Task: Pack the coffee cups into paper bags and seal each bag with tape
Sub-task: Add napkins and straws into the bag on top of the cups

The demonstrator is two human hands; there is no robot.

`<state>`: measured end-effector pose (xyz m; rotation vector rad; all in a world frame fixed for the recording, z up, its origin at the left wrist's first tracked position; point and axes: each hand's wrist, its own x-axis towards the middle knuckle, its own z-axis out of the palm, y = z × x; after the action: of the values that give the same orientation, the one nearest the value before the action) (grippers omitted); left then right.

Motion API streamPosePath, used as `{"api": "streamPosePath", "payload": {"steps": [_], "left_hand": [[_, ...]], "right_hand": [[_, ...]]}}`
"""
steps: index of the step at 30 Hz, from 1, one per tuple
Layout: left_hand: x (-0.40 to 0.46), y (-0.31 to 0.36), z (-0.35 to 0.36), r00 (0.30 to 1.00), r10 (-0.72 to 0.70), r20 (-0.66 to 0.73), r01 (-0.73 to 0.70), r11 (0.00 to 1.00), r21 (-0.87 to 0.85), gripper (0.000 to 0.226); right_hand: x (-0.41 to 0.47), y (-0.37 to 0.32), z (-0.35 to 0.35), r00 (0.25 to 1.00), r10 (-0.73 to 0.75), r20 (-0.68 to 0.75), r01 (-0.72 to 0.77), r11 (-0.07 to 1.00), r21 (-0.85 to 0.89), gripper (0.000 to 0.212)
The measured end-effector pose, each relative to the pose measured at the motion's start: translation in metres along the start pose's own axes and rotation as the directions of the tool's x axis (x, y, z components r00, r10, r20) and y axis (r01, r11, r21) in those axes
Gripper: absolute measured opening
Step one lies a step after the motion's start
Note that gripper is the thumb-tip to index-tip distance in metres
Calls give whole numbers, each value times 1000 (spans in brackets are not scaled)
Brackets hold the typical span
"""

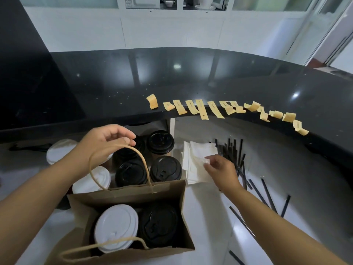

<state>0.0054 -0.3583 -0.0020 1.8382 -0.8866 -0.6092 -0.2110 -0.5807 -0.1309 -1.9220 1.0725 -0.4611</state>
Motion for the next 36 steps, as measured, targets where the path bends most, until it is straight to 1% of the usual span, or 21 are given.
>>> {"api": "streamPosePath", "payload": {"steps": [1,3,5,7,9,11,13,14,16,17,19,23,28,33,36], "left_hand": [[4,1,2,999,1,32,-2,1000,10,16],[13,3,6,995,-10,102,8,1000,19,17],[25,5,13,985,-25,169,19,999,38,21],[35,9,24,965,-64,255,56,998,40,24],[45,15,34,918,-112,381,109,994,28,23],[52,23,40,848,-148,509,153,988,32,24],[58,30,45,796,-199,572,249,969,-9,32],[61,33,47,776,-239,583,318,947,-35,38],[64,36,52,734,-303,608,429,901,-68,48],[66,37,53,717,-316,622,458,885,-79,50],[67,36,56,710,-321,626,483,870,-102,48],[65,31,56,721,-288,630,490,855,-169,36],[61,25,55,734,-270,623,497,838,-223,33],[59,28,53,747,-272,607,484,848,-215,38],[57,27,52,770,-268,580,426,892,-154,36]], "right_hand": [[0,-3,-2,999,30,-12,-29,997,72,4],[1,-11,-6,998,58,-25,-53,981,189,13],[0,-25,-10,998,49,-42,-35,962,272,18],[-1,-41,-11,998,39,-57,-16,933,360,18],[-5,-56,-10,998,54,-45,-27,882,470,15],[-9,-68,-6,997,77,2,-62,793,607,12],[-14,-77,-1,995,88,49,-98,720,687,12],[-17,-81,1,995,79,63,-100,706,701,11],[-24,-88,6,997,33,65,-69,730,680,11],[-27,-90,8,998,3,70,-48,748,662,12],[-32,-95,11,994,-40,103,-35,767,640,14],[-35,-98,13,990,-54,132,-41,783,620,13],[-36,-99,12,988,-52,144,-51,776,629,15],[-38,-105,8,980,-89,178,-46,768,638,19],[-39,-109,7,984,-74,160,-44,777,628,18]]}}
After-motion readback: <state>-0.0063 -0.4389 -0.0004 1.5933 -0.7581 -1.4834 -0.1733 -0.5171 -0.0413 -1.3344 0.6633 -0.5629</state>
